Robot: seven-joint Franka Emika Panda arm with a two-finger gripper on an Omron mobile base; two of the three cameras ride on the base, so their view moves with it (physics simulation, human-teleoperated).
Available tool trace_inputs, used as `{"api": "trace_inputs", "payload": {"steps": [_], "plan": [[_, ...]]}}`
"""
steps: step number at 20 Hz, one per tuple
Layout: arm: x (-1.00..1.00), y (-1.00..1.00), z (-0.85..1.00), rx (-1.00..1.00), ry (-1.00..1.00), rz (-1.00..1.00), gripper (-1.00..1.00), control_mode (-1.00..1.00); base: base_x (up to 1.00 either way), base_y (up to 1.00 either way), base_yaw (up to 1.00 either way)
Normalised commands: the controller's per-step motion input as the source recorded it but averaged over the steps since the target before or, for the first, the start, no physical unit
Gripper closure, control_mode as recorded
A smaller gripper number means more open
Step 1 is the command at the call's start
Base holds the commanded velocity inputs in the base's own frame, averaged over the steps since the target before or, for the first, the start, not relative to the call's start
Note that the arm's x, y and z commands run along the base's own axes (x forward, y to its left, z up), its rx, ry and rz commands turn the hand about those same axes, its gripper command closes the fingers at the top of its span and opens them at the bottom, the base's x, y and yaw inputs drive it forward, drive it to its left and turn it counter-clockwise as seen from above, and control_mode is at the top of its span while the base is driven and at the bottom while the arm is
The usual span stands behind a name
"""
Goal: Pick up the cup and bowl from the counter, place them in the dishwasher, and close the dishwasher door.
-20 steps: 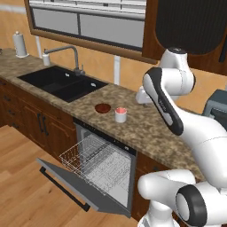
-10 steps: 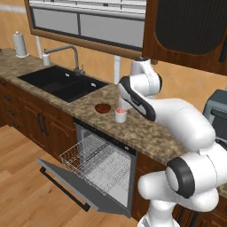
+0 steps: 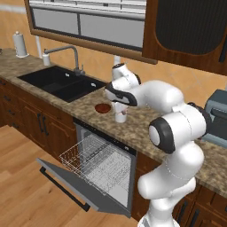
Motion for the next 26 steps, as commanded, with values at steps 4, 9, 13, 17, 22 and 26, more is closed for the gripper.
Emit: {"api": "trace_inputs", "payload": {"steps": [4, 9, 13, 17, 22, 26], "plan": [[0.39, 0.00, -0.64, -0.04, -0.02, 0.18, -1.00, -1.00, 0.00, 0.00, 0.00], [0.15, 0.00, -0.41, 0.00, -0.09, 0.11, -1.00, -1.00, 0.00, 0.00, 0.00], [0.23, 0.00, -0.24, -0.02, -0.02, 0.03, -1.00, -1.00, 0.00, 0.00, 0.00], [0.36, 0.00, -0.24, -0.04, 0.00, 0.07, -1.00, -1.00, 0.00, 0.00, 0.00], [0.30, 0.08, -0.16, -0.05, 0.00, 0.05, -1.00, -1.00, 0.00, 0.00, 0.00], [0.40, 0.04, -0.21, -0.05, 0.00, 0.06, -1.00, -1.00, 0.00, 0.00, 0.00]]}}
